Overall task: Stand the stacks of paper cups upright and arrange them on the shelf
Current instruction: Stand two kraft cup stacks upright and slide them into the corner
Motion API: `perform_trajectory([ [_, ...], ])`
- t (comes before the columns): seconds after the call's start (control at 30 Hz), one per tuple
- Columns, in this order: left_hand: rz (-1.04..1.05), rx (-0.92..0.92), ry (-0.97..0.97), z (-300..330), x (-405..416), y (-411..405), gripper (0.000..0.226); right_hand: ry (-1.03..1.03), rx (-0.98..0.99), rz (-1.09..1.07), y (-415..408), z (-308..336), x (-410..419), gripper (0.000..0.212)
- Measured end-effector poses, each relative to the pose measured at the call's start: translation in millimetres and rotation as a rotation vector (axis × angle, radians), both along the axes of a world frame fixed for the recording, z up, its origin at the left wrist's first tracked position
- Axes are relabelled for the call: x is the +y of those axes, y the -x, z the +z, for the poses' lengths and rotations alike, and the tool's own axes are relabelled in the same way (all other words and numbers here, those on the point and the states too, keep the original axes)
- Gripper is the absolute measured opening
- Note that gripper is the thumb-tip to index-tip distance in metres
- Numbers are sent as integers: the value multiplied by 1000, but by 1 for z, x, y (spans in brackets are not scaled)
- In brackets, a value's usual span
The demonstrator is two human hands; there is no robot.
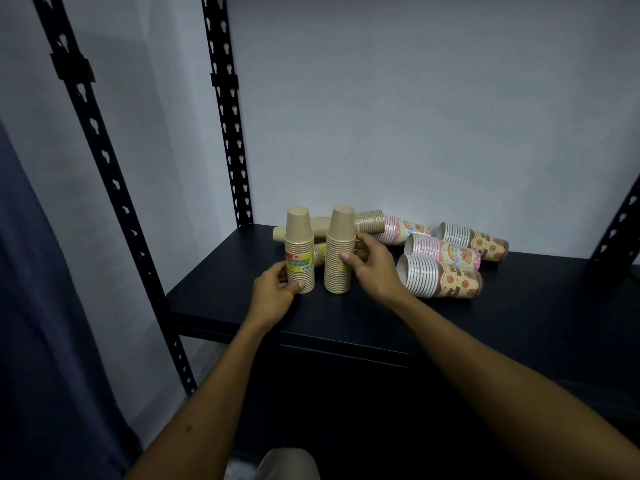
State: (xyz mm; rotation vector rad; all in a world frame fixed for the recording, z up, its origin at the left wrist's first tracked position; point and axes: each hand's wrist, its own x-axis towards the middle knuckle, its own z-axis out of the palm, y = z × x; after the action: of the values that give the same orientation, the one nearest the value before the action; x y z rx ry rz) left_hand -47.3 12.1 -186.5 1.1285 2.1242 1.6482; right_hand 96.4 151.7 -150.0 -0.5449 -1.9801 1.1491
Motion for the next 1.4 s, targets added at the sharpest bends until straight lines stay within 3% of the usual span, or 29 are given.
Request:
perform_trajectory([
  [0.2, 7, 21, 14, 1, 0, -2, 51, -19, 38, -39, -1, -13, -8, 55],
  [0.43, 25, 48, 35, 3, 0, -7, 54, -22, -155, 30, -6, -30, -9, 63],
  [0.93, -18, 79, 9, 0, 2, -2, 49, -213, -229, -90, -1, -35, -12, 43],
  [1.4, -58, 41, -12, -2, 7, 1, 50, -178, -236, -135, -1, -36, -11, 46],
])
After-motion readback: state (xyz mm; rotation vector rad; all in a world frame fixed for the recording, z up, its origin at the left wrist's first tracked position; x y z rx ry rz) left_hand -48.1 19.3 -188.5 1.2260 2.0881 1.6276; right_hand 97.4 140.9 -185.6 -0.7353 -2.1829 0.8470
